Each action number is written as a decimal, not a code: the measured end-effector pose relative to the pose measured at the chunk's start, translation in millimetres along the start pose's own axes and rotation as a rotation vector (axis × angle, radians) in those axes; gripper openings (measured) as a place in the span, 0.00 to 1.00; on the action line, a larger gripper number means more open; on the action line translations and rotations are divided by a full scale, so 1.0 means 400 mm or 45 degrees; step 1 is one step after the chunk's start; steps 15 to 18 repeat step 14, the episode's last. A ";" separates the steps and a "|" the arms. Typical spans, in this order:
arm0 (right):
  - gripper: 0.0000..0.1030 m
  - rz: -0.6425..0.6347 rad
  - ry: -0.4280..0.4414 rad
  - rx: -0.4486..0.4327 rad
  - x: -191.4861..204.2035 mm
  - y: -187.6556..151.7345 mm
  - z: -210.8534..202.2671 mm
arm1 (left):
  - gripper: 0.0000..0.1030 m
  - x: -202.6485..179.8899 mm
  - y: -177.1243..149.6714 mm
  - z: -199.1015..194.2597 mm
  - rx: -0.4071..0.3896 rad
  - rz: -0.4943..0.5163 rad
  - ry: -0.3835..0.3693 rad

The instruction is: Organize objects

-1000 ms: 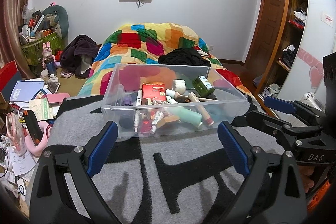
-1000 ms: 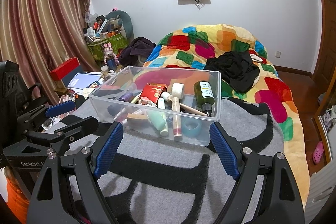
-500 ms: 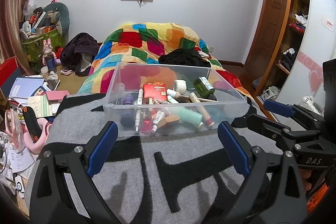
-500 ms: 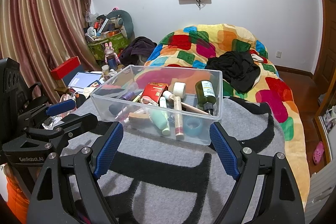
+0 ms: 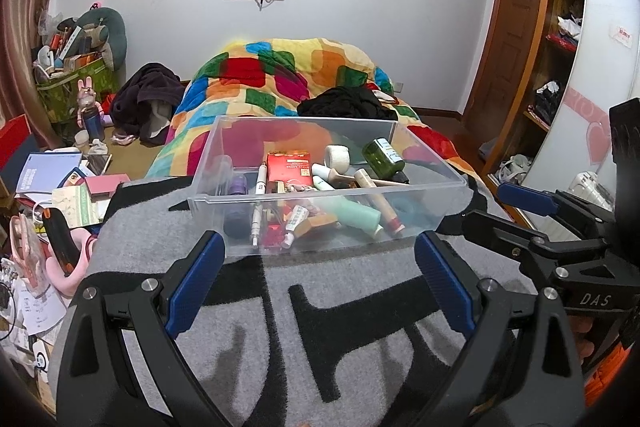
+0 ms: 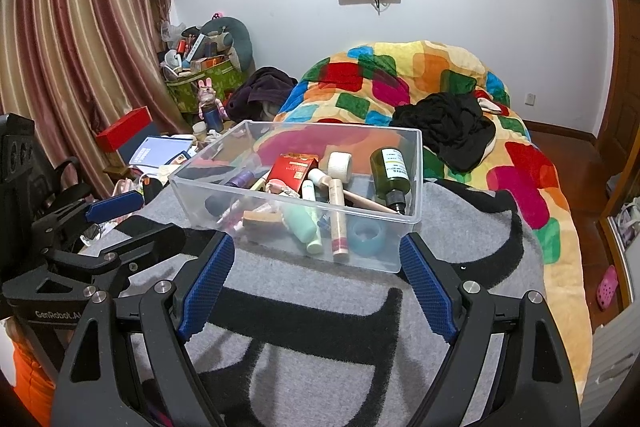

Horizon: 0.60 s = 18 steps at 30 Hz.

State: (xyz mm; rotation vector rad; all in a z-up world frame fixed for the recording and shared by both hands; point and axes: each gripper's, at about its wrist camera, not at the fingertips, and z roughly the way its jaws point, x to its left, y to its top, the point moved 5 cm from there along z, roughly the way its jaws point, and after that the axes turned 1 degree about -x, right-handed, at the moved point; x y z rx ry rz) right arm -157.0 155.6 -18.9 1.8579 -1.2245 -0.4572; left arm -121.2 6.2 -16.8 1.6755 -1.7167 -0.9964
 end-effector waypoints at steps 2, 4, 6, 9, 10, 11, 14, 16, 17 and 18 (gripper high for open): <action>0.80 0.000 0.000 0.001 0.000 0.000 0.000 | 0.94 -0.001 -0.001 0.002 0.006 -0.001 -0.002; 0.80 0.001 0.000 0.001 -0.001 -0.001 0.000 | 0.94 0.001 -0.002 0.002 0.007 -0.005 -0.003; 0.80 0.001 -0.001 0.002 -0.001 0.000 0.000 | 0.94 0.001 -0.002 0.001 0.004 -0.004 -0.001; 0.80 0.001 -0.004 0.006 0.000 -0.004 0.001 | 0.94 -0.001 -0.002 -0.004 -0.009 0.002 0.003; 0.80 0.001 -0.003 0.008 0.000 -0.006 0.002 | 0.94 -0.003 -0.002 -0.006 -0.010 0.006 -0.002; 0.80 0.000 -0.002 0.009 0.001 -0.007 0.002 | 0.94 -0.004 -0.002 -0.008 -0.011 0.008 -0.003; 0.80 -0.002 -0.003 0.013 0.001 -0.009 0.003 | 0.94 -0.011 -0.001 -0.011 -0.013 0.025 -0.003; 0.80 -0.002 -0.003 0.013 0.001 -0.009 0.003 | 0.94 -0.011 -0.001 -0.011 -0.013 0.025 -0.003; 0.80 -0.002 -0.003 0.013 0.001 -0.009 0.003 | 0.94 -0.011 -0.001 -0.011 -0.013 0.025 -0.003; 0.80 -0.002 -0.003 0.013 0.001 -0.009 0.003 | 0.94 -0.011 -0.001 -0.011 -0.013 0.025 -0.003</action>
